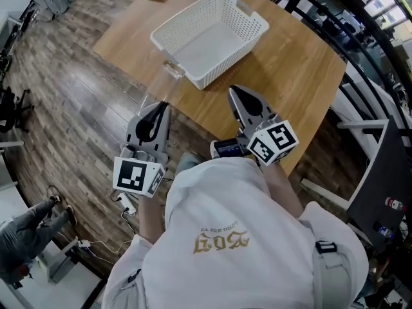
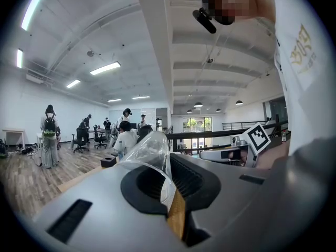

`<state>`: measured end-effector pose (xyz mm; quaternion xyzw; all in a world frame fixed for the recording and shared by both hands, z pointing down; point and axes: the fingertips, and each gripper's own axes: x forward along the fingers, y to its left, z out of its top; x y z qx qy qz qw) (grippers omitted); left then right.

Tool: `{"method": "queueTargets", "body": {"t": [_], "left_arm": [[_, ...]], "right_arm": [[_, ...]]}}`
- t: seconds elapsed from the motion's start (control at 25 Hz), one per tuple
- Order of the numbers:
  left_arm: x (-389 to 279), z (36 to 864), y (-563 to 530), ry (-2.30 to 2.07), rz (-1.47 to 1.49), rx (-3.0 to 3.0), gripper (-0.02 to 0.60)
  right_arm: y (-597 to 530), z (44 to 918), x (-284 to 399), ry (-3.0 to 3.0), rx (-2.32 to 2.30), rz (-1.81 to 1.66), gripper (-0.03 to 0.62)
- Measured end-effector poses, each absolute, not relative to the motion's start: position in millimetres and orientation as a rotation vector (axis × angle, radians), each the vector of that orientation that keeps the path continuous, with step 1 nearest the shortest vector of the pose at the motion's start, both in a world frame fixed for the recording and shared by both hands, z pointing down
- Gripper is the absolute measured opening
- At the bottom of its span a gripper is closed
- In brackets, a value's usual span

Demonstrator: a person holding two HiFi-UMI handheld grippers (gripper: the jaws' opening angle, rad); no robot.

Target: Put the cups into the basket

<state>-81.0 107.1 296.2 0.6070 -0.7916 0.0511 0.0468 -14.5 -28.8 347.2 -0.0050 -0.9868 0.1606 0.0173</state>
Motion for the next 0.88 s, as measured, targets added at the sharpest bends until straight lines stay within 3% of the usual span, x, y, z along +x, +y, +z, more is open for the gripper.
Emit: {"method": "queueTargets", "body": {"t": [0.88], "left_arm": [[-252.3,299.0,67.9,-2.183,0.056,2.106,0.025]], "right_arm": [[-47.8,342.3,-152.6,-3.038,0.337,0.38,0.011]]}}
